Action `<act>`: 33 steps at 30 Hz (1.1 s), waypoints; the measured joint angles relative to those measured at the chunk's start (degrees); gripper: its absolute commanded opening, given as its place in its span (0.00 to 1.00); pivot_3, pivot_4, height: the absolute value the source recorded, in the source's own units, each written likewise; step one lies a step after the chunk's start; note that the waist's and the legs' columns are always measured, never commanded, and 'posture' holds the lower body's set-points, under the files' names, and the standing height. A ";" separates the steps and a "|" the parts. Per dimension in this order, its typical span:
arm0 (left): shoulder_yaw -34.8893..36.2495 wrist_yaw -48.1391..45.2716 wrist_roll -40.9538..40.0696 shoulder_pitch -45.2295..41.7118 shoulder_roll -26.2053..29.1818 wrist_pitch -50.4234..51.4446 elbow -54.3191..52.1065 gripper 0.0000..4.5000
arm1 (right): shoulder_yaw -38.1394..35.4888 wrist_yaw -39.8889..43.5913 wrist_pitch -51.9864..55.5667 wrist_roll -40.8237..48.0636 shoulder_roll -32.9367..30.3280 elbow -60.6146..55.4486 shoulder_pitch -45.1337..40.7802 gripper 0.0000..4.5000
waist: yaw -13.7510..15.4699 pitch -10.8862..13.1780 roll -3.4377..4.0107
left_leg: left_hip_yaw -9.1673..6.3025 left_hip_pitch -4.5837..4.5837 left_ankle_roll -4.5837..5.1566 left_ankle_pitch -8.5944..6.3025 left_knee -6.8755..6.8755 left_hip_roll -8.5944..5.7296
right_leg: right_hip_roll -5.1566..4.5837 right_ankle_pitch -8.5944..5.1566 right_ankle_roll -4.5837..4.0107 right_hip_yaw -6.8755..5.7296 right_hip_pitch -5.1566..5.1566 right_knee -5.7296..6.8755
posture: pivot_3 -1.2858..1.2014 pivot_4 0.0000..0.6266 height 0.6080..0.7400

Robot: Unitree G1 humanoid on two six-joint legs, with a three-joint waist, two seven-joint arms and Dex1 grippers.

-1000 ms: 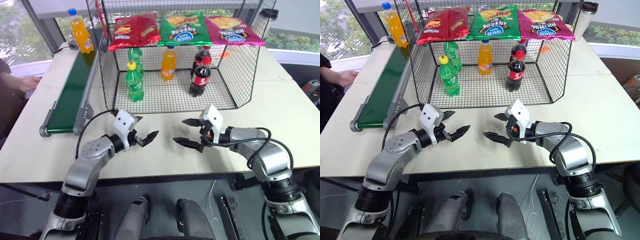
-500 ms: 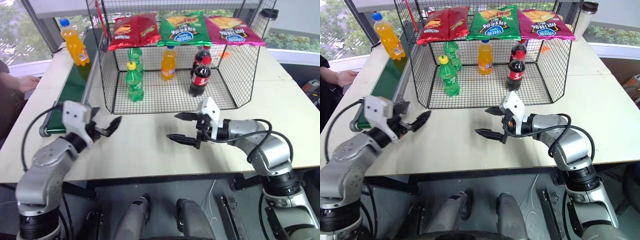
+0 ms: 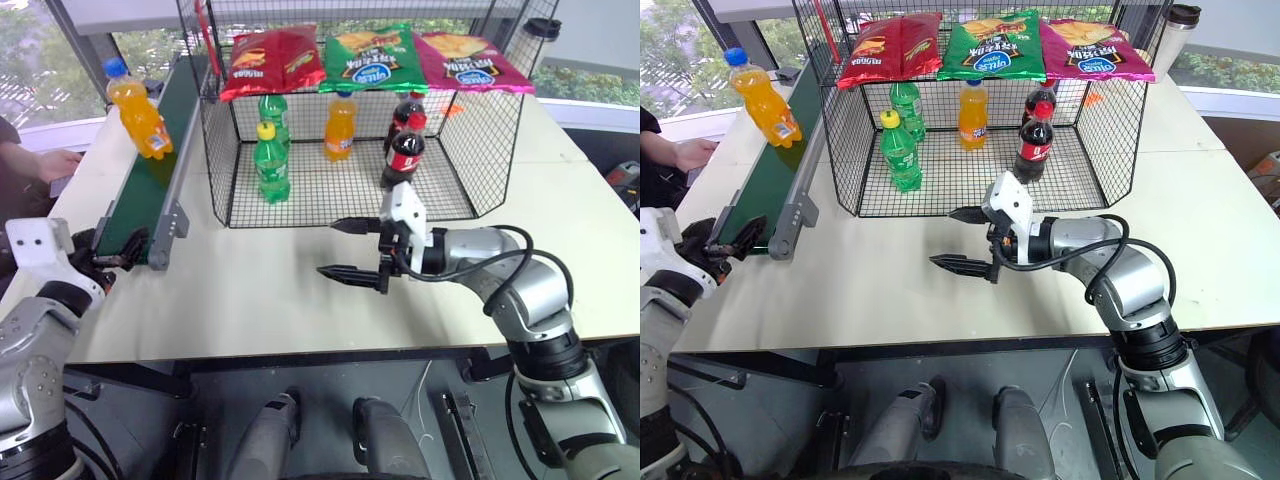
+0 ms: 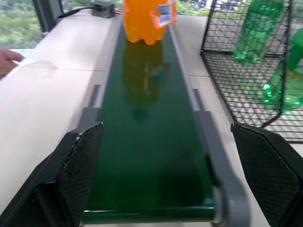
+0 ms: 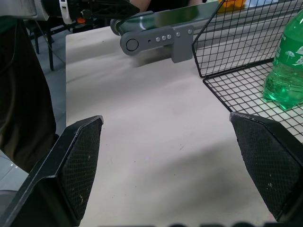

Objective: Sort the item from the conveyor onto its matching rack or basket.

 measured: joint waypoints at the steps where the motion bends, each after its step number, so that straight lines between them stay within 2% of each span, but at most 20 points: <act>1: 0.00 0.11 0.23 0.16 0.00 -0.68 0.45 1.00 | 0.00 0.00 -0.06 -0.01 0.00 0.00 0.00 0.99 | -0.01 0.00 0.00 | 0.00 0.00 0.00 0.00 -0.01 0.00 | 0.00 0.00 0.00 0.00 -0.01 0.00 | 0.52 0.24 0.98; 8: -0.76 0.18 1.47 0.30 -0.28 -5.36 3.53 1.00 | 0.00 -0.21 -0.18 -0.13 -0.08 0.00 0.28 0.99 | 0.00 0.00 0.00 | 0.00 -0.01 0.00 0.00 -0.03 0.00 | 0.00 0.00 -0.01 0.00 -0.02 -0.01 | 0.52 0.24 0.98; 17: -4.19 1.66 4.45 -1.72 -0.07 -7.91 5.67 1.00 | 0.01 -0.52 -0.18 -0.22 -0.20 0.00 0.56 0.99 | -0.03 0.00 0.00 | 0.00 -0.03 0.00 0.00 -0.03 0.00 | 0.00 0.01 -0.01 -0.01 -0.03 -0.04 | 0.52 0.24 0.98; 31: -4.88 2.92 5.96 -3.14 -0.07 -9.76 7.11 1.00 | 0.00 -0.73 -0.18 -0.24 -0.44 0.00 0.90 0.99 | -0.03 0.00 0.00 | 0.00 -0.03 0.01 -0.01 -0.07 0.00 | 0.00 0.01 0.00 -0.02 -0.05 -0.04 | 0.52 0.24 0.98; 32: -4.94 2.92 6.00 -3.14 -0.07 -9.85 7.13 0.91 | 0.00 -0.79 -0.18 -0.24 -0.45 0.00 0.90 1.00 | -0.03 0.00 0.00 | 0.00 -0.03 0.01 -0.01 -0.07 0.00 | 0.00 0.01 0.00 -0.02 -0.05 -0.03 | 0.52 0.24 0.98; 33: -5.11 2.78 6.04 -3.13 -0.07 -10.20 7.24 0.87 | 0.00 -0.86 -0.18 -0.25 -0.45 0.00 0.90 1.00 | -0.02 0.00 0.00 | 0.00 -0.02 0.01 -0.01 -0.07 0.00 | 0.00 0.01 0.00 -0.02 -0.05 -0.03 | 0.52 0.24 0.98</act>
